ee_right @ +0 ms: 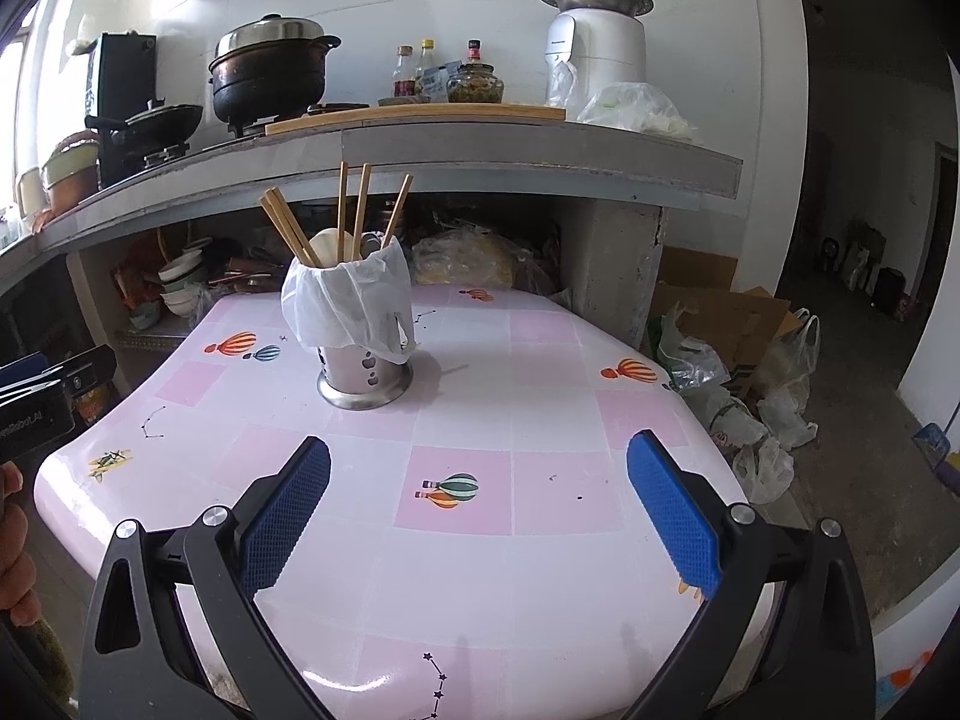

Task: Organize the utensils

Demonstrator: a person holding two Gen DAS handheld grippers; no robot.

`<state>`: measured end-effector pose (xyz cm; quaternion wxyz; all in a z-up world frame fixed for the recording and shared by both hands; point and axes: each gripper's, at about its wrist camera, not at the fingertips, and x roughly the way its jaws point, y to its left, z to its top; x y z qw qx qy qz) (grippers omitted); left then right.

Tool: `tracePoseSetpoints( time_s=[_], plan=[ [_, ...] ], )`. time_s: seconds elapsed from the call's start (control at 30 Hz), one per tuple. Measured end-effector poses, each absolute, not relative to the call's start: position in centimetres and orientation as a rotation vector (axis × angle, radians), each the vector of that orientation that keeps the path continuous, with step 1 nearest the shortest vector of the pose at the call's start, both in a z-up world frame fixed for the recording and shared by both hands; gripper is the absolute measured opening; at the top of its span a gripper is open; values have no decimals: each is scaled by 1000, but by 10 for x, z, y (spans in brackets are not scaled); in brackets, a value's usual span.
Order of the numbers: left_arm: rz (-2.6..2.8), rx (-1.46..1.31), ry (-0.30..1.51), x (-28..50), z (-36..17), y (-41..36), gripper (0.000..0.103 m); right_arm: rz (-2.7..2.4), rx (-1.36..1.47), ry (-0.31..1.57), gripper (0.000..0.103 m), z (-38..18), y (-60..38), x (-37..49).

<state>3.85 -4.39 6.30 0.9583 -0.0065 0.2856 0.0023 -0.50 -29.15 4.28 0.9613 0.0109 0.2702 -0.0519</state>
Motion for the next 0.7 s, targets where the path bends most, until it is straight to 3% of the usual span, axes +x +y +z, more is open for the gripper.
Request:
tracePoseSetpoints(
  time_s=[0.7],
  plan=[
    [15, 9, 596, 39, 57, -44, 95, -107, 31, 556, 96, 41, -293, -4]
  ],
)
